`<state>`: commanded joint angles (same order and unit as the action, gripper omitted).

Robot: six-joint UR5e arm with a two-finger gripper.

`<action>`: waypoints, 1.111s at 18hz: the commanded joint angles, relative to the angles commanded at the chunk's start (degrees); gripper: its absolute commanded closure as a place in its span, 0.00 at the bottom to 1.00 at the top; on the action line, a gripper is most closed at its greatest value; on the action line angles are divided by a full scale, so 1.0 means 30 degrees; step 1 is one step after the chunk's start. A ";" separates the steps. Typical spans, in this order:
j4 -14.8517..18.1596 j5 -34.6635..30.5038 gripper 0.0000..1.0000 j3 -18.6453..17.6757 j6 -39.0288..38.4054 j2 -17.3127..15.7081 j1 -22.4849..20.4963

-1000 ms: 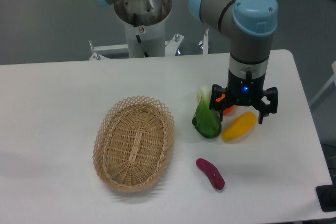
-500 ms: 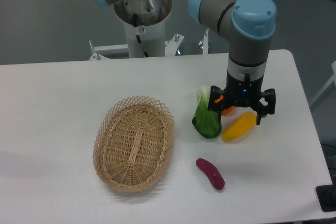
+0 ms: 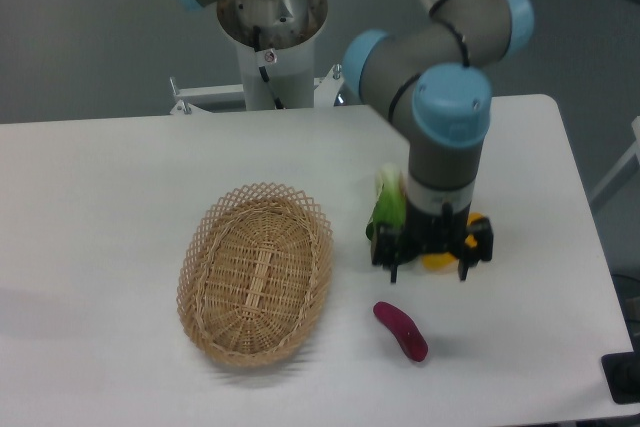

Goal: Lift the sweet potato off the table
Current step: 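Move the gripper over the purple sweet potato and lower onto it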

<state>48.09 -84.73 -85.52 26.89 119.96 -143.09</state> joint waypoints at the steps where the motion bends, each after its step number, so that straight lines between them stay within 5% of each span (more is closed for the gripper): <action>1: -0.0352 0.0000 0.00 0.0029 0.0029 0.0322 0.0000; 7: -0.1057 -0.2542 0.00 0.0116 -0.0845 0.1817 0.0379; 9: -0.2313 -0.2929 0.00 0.0322 -0.2453 0.2461 0.0527; 20: -0.3577 -0.3983 0.00 0.0293 -0.3546 0.3342 0.1142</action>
<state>37.36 -96.68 -84.64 16.26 129.99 -139.66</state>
